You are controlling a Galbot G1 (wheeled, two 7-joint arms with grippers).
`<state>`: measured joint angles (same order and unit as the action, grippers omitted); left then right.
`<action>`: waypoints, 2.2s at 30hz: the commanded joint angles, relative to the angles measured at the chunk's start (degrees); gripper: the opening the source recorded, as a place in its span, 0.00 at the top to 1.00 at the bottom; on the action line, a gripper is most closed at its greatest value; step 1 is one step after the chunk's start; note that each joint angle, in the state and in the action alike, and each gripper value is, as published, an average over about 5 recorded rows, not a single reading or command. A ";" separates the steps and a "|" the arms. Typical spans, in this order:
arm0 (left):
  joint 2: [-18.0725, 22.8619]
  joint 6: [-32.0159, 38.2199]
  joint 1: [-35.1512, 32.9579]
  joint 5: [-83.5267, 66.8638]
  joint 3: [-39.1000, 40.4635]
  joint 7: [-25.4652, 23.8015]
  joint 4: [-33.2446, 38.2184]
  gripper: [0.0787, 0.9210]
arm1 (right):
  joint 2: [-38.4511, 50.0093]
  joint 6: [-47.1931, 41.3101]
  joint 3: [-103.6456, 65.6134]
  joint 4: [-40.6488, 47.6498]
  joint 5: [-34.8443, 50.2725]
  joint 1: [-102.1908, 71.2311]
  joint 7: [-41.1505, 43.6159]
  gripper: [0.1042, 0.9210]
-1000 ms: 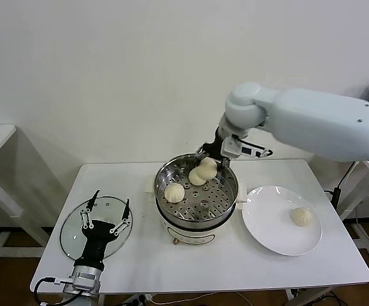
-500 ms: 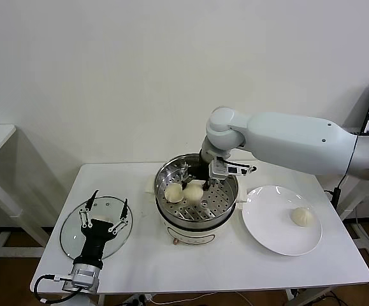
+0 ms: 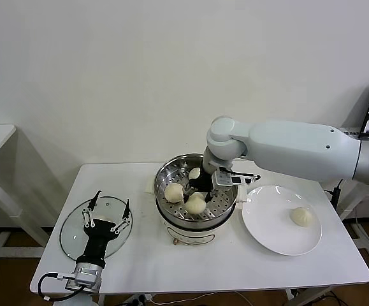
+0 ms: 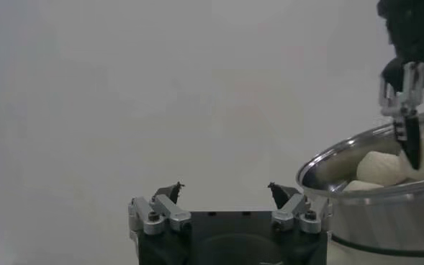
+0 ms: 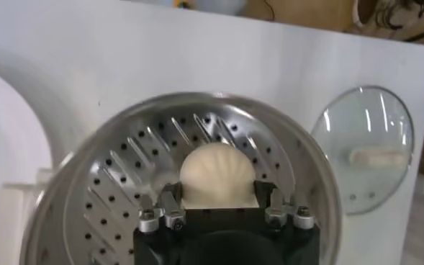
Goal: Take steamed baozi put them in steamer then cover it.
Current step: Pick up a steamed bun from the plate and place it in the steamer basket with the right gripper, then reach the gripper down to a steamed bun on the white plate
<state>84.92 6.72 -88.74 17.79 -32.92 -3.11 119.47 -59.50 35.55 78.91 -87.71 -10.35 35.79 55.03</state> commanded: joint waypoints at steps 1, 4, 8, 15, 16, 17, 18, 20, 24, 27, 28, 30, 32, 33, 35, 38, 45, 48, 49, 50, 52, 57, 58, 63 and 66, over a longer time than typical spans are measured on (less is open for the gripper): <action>-0.05 0.05 -0.01 -0.06 -0.07 -0.04 -0.05 0.12 | 0.30 -0.76 1.22 -1.62 0.41 -0.02 1.96 0.29; -0.05 0.05 0.01 -0.09 -0.13 -0.04 0.00 0.12 | 0.01 -1.16 1.33 -1.09 0.25 -0.43 3.07 0.29; -0.06 0.08 0.01 -0.14 -0.26 -0.04 0.02 0.12 | -0.81 -1.56 1.11 0.17 0.00 -1.40 3.61 0.29; -0.10 0.16 0.00 -0.21 -0.57 -0.07 -0.06 0.12 | -2.34 -1.83 0.44 1.77 -0.05 -2.73 3.83 0.29; -0.09 0.19 0.00 -0.22 -0.62 -0.07 -0.10 0.12 | -2.42 -1.87 0.43 1.84 -0.05 -2.78 3.84 0.29; -0.09 0.20 0.01 -0.22 -0.66 -0.07 -0.15 0.12 | -2.48 -1.92 0.42 1.88 0.01 -2.80 3.81 0.29; -0.08 0.22 0.03 -0.21 -0.68 -0.06 -0.20 0.12 | -2.53 -1.93 0.42 1.88 0.09 -2.81 3.79 0.29; -0.02 0.23 0.08 -0.19 -0.65 -0.06 -0.25 0.12 | -2.62 -1.88 0.45 1.83 0.25 -2.76 3.73 0.28; 0.07 0.20 0.14 -0.15 -0.54 -0.05 -0.25 0.12 | -2.73 -1.36 0.27 2.13 0.71 -2.53 3.15 0.19; 0.10 0.22 0.12 -0.09 -0.50 -0.03 -0.32 0.12 | -2.57 -0.19 -0.13 2.77 1.03 -1.58 2.99 0.13; 0.10 0.23 0.09 -0.07 -0.52 -0.03 -0.32 0.12 | -2.38 0.13 -0.25 2.87 1.29 -1.02 2.96 0.13; 0.08 0.23 -0.02 -0.05 -0.55 -0.03 -0.24 0.12 | -1.61 0.44 -0.43 2.80 2.39 0.87 2.98 0.12; 0.06 0.25 -0.15 -0.03 -0.58 -0.02 -0.10 0.12 | -0.25 0.56 -0.57 2.65 3.96 3.65 3.08 0.12; 0.05 0.26 -0.21 -0.01 -0.59 -0.02 -0.03 0.12 | 0.65 0.56 -0.50 2.60 5.09 5.38 3.19 0.12; 0.05 0.28 -0.31 0.05 -0.58 -0.01 0.08 0.12 | 2.74 0.36 0.02 2.49 7.62 8.71 3.69 0.12; 0.08 0.32 -0.49 0.17 -0.45 0.00 0.28 0.12 | 6.74 -1.18 1.96 1.81 13.31 13.65 5.39 0.12; 0.06 0.41 -1.08 0.87 0.23 0.08 0.97 0.12 | 19.96 -13.96 4.76 0.12 27.92 18.48 11.42 0.12; 0.02 0.44 -1.38 1.23 0.55 0.12 1.44 0.12 | 25.82 -22.20 4.94 -0.10 30.45 17.12 14.03 0.12; 0.00 0.45 -1.48 1.32 0.64 0.13 1.56 0.12 | 27.63 -23.92 4.44 0.26 30.41 15.80 14.45 0.12; -0.04 0.47 -1.60 1.44 0.74 0.15 1.68 0.12 | 29.54 -25.42 3.58 0.83 29.93 14.06 14.68 0.12; -0.08 0.53 -1.85 1.68 0.91 0.18 1.84 0.12 | 32.75 -27.09 0.61 2.36 28.29 9.59 14.77 0.12; 0.01 0.67 -2.44 2.34 1.36 0.33 2.11 0.12 | 39.20 -33.51 -15.98 5.99 20.69 -10.08 14.73 0.12; 0.06 0.69 -2.50 2.46 1.47 0.36 2.10 0.12 | 39.88 -34.86 -20.24 6.64 19.04 -14.60 14.63 0.12; 0.29 0.66 -2.78 2.92 1.88 0.51 2.15 0.12 | 39.91 -39.08 -41.00 11.28 10.27 -38.33 14.72 0.12; 0.34 0.55 -2.85 3.03 1.93 0.60 2.19 0.12 | 37.73 -38.71 -50.05 16.10 5.31 -46.45 14.53 0.12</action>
<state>85.20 7.40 -91.40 20.50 -31.24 -2.59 121.49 -26.96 5.66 58.38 -80.22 5.78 21.38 68.51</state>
